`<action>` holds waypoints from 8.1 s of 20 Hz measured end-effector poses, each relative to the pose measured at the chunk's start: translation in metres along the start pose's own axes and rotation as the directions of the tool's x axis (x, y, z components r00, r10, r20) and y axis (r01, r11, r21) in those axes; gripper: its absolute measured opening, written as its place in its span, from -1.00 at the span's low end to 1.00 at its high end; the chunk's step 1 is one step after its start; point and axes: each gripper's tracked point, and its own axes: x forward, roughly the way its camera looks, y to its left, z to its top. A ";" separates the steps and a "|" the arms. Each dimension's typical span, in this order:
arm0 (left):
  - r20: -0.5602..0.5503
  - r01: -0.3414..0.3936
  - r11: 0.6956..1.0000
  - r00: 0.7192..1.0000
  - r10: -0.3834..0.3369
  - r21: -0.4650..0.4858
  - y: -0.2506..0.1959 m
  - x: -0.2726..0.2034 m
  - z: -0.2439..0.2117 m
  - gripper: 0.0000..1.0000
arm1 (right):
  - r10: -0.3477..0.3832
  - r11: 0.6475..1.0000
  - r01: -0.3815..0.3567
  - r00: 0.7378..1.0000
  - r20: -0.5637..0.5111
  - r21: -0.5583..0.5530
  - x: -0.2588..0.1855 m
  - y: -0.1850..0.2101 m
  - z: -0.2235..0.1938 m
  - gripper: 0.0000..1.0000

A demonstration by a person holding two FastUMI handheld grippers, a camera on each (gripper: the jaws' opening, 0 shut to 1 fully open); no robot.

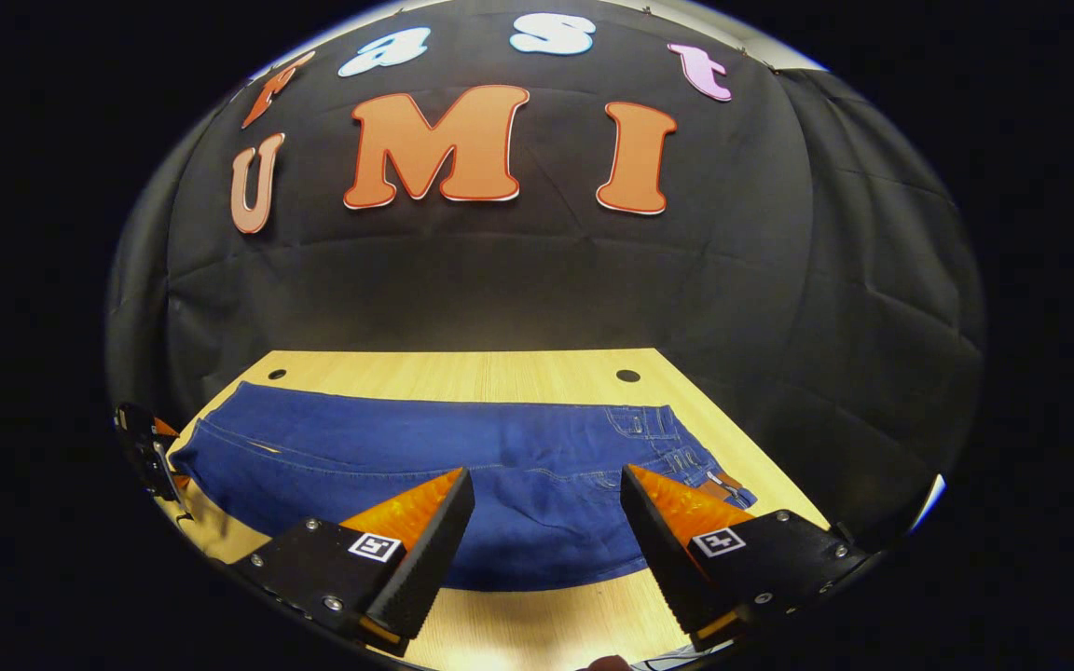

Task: Grasp the waist and the cuffs of the jeans and fold them to make the two legs overlap; first hold the waist and fold one-third of the jeans toward the cuffs, then hold the cuffs and fold the remaining one-third in the same direction to finish folding.

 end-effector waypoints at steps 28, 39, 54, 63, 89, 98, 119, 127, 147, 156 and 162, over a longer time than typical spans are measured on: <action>-0.068 0.075 0.997 0.995 -0.075 0.004 -0.015 0.031 0.020 -0.99 | -0.021 0.111 -0.046 0.999 -0.049 -0.993 0.047 -0.177 -0.087 0.95; -0.072 0.055 0.998 0.996 -0.054 0.014 -0.014 0.030 0.021 -0.99 | 0.025 -0.073 -0.191 0.981 -0.193 -0.979 0.102 -0.187 -0.142 0.94; -0.073 -0.006 1.000 0.997 0.003 -0.029 -0.009 0.027 0.026 -0.99 | 0.038 -0.074 -0.256 0.965 -0.259 -0.964 0.159 -0.157 -0.148 0.33; -0.068 0.034 0.997 0.997 -0.039 -0.065 -0.010 0.024 0.020 -0.99 | -0.005 -0.014 -0.384 0.923 -0.384 -0.923 0.129 -0.159 -0.151 -0.89; -0.065 0.579 0.791 0.798 -0.600 -0.198 0.146 0.211 0.039 -0.99 | 0.108 0.552 -0.673 0.643 -0.758 -0.492 0.107 -0.195 -0.057 -1.00; -0.117 0.605 0.770 0.766 -0.632 -0.203 0.156 0.367 0.072 -0.99 | 0.078 0.670 -0.618 0.609 -0.790 -0.411 0.194 -0.187 -0.091 -0.99; 0.168 0.058 0.504 0.970 0.176 -0.862 0.273 0.325 0.195 0.96 | 0.104 0.975 -0.063 0.977 -0.187 0.213 0.217 -0.233 0.053 0.97; 0.250 0.121 0.373 0.914 0.319 -0.920 0.272 0.189 0.226 0.96 | 0.143 0.750 -0.105 0.990 -0.006 0.653 0.231 -0.219 0.035 0.93; 0.099 0.006 0.316 0.955 0.279 -0.949 0.200 0.124 0.239 0.96 | 0.099 0.551 0.218 0.941 -0.323 0.805 0.376 -0.241 -0.147 0.95; 0.077 0.014 0.232 0.961 0.265 -0.973 0.189 0.133 0.230 0.96 | 0.047 0.478 0.249 0.950 -0.308 0.842 0.426 -0.222 -0.143 -0.65; 0.076 0.010 0.232 0.959 0.273 -0.973 0.198 0.135 0.213 0.96 | -0.004 0.531 0.221 0.966 -0.258 0.818 0.423 -0.220 -0.095 -0.97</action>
